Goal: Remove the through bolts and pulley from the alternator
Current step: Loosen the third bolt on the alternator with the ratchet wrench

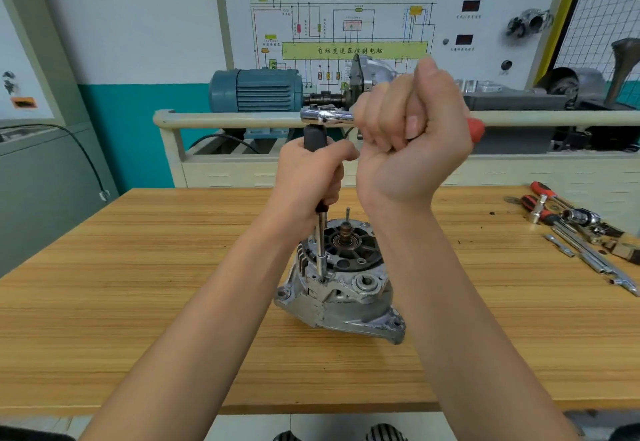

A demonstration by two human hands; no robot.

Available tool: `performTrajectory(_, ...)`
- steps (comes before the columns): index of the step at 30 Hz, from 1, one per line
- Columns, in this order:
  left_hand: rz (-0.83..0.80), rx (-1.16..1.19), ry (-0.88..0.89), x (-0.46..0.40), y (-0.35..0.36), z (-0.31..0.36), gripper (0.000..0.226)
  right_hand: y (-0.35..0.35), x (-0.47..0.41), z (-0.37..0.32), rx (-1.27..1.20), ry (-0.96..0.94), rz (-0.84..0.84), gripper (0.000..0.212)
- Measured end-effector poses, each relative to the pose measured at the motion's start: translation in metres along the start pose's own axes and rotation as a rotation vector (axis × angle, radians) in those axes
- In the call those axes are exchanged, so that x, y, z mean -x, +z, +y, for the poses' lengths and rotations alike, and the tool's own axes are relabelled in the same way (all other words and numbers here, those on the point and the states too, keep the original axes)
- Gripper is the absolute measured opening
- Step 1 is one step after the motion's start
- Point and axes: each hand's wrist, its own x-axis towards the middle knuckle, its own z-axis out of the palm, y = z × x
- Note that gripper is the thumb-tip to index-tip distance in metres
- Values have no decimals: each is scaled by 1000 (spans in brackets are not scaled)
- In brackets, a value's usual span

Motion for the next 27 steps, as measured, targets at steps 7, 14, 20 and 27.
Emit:
performTrajectory(7,-491,132,-134,-3,-18,9,44,-28,-31,-7,-517,495,263,53)
performTrajectory(14,-63,44,-64,-3,-1,4,51,-15,-13,-3,-189,216,125,61)
performTrajectory(20,236,-12,-5,-1,9,3,42,10,8,7,113,-106,22,39)
performTrajectory(27,-217,41,-4,3,-12,6,39,-15,-14,-10,-226,246,69,53)
